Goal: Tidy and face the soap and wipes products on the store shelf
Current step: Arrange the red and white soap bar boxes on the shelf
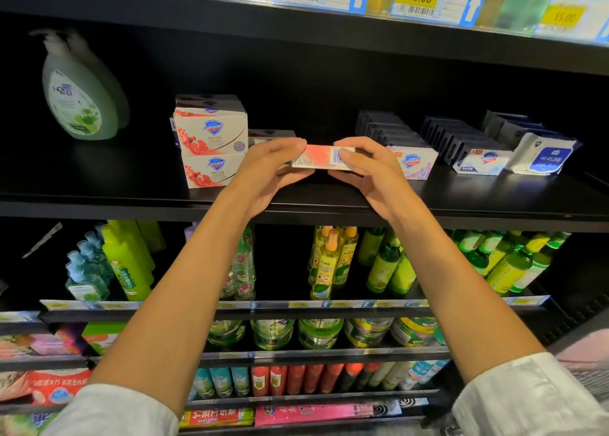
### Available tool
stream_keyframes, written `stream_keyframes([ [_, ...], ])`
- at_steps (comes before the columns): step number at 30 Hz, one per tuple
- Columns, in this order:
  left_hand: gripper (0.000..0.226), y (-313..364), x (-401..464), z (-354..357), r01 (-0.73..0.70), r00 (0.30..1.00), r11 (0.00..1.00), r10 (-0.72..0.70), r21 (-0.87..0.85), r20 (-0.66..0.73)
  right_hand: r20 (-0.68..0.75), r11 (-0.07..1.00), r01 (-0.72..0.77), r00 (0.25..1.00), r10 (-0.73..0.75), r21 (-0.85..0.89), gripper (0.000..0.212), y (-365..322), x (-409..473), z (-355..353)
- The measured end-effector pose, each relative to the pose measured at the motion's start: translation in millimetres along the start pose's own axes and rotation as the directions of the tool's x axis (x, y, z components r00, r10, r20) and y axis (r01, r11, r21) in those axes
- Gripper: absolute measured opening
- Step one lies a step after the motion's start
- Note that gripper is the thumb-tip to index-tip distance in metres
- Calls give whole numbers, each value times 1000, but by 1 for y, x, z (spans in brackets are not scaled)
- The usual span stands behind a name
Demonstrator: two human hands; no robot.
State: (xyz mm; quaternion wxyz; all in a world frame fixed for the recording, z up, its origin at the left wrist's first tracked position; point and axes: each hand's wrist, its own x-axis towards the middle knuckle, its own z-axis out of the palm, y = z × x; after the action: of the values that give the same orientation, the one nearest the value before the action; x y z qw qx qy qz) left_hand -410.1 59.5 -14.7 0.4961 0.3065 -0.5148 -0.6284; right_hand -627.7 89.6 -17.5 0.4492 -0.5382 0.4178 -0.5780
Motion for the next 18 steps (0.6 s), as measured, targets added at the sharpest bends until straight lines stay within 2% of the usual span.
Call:
stream_keyframes([
  [4, 40, -2, 2, -1, -14, 1000, 1000, 14, 7, -10, -39, 998, -42, 998, 44, 49, 33, -2, 2, 3],
  [8, 42, -4, 4, -4, -25, 1000, 999, 25, 27, 9, -62, 997, -75, 995, 76, 23, 32, -3, 3, 6],
  [14, 47, -4, 3, -4, -60, 997, 997, 57, 42, 57, -52, 997, -55, 997, 58, 51, 36, -1, 0, 0],
  [18, 54, -2, 2, -2, -27, 998, 1000, 27, 2, 63, -49, 999, -22, 999, 25, 48, 41, -1, -2, -1],
])
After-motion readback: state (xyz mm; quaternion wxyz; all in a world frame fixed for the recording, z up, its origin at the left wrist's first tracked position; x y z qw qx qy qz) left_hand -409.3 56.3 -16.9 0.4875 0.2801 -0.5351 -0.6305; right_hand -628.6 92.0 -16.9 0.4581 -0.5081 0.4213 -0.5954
